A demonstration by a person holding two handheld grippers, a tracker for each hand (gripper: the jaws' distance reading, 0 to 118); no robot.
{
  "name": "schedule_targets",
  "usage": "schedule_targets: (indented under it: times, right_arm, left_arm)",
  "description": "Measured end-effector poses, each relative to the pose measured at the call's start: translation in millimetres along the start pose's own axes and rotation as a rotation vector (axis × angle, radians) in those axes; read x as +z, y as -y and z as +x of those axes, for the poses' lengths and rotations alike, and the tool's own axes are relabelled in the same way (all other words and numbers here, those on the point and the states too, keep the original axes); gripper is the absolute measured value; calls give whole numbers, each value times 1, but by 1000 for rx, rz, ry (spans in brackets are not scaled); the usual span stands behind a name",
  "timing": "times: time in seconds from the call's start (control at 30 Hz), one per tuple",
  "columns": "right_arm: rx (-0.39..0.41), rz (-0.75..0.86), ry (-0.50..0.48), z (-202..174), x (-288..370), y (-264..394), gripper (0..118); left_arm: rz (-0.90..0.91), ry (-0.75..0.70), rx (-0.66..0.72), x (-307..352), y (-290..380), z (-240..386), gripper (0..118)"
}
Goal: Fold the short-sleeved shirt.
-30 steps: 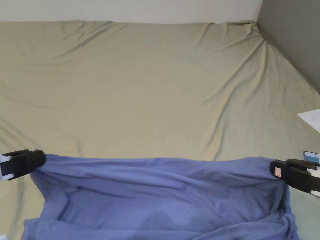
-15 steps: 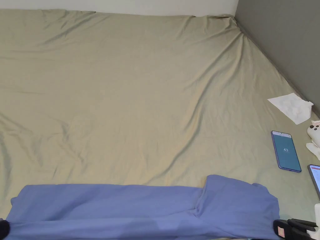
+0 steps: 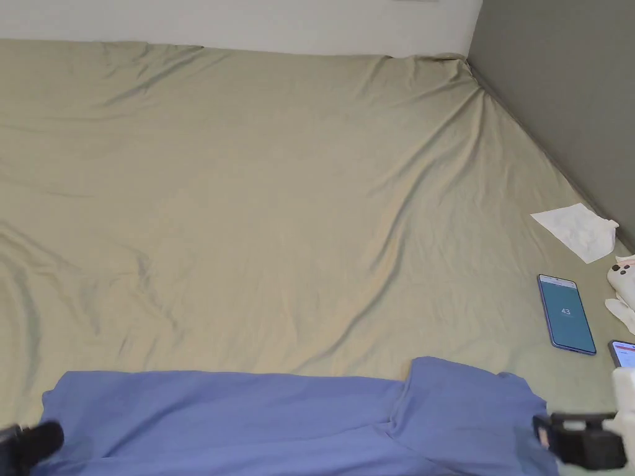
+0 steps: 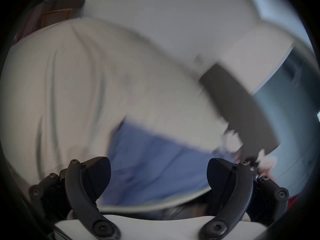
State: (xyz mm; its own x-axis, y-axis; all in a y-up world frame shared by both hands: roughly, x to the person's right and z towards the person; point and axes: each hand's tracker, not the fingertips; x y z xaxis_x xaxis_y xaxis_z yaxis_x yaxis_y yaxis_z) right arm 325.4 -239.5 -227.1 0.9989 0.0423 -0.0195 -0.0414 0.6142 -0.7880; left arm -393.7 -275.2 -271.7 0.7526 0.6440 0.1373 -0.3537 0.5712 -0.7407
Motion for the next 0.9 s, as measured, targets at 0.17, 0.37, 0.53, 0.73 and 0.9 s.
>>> schedule_targets:
  times: [0.17, 0.37, 0.53, 0.73, 0.9]
  right_arm:
    - [-185, 625, -86, -40, 89, -65, 118]
    - [-90, 829, -5, -102, 114, -84, 53]
    - [-91, 807, -33, -118, 112, -88, 0]
    - [-16, 801, 44, -126, 112, -88, 0]
    - [-26, 796, 17, -131, 112, -93, 0]
  left_arm:
    - [422, 74, -318, 40, -69, 115, 116]
    - [648, -98, -598, 44, -69, 192, 24]
    - [606, -92, -604, 41, -62, 196, 0]
    - [599, -142, -630, 51, -54, 182, 0]
    - [578, -155, -613, 58, -58, 173, 0]
